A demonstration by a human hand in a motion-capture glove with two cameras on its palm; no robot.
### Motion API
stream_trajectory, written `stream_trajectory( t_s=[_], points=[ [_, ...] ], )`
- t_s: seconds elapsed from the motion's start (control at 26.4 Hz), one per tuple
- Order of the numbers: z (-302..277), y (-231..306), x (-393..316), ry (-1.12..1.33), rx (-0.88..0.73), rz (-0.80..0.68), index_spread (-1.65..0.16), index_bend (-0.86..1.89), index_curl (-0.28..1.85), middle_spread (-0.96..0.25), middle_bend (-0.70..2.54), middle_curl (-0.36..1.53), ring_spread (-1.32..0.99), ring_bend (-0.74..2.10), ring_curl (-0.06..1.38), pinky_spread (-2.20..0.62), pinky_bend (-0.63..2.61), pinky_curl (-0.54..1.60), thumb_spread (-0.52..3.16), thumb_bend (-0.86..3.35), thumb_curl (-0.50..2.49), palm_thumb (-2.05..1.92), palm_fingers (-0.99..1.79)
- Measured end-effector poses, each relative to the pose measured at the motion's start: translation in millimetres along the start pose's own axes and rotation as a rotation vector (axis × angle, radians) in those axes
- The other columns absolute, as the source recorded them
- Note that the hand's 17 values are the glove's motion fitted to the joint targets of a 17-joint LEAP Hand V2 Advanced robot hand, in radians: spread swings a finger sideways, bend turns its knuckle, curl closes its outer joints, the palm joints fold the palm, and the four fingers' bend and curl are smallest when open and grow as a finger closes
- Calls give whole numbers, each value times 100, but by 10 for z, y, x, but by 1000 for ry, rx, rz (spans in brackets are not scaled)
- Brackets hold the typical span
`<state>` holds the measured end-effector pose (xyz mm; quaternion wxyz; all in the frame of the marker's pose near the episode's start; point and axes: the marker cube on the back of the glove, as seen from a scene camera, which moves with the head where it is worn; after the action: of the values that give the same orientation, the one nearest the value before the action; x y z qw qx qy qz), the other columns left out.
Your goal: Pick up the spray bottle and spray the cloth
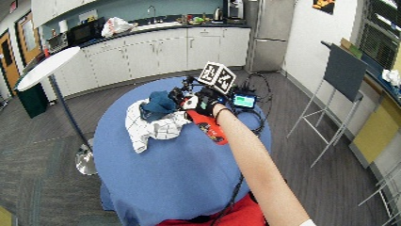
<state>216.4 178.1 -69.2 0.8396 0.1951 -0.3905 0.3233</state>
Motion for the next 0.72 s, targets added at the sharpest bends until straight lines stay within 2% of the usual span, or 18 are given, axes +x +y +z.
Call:
stream_trajectory(
  t_s=[0.42,0.72],
  points=[
    [51,87,-168,-37,10,-84,-19,8,21,-8,60,48,-8,72,41,8,38,33,93,-2,59,92,117],
    [285,222,-838,-203,126,-328,-19,9,21,-7,61,48,-8,71,41,9,38,33,93,-2,60,91,116]
  ],
)
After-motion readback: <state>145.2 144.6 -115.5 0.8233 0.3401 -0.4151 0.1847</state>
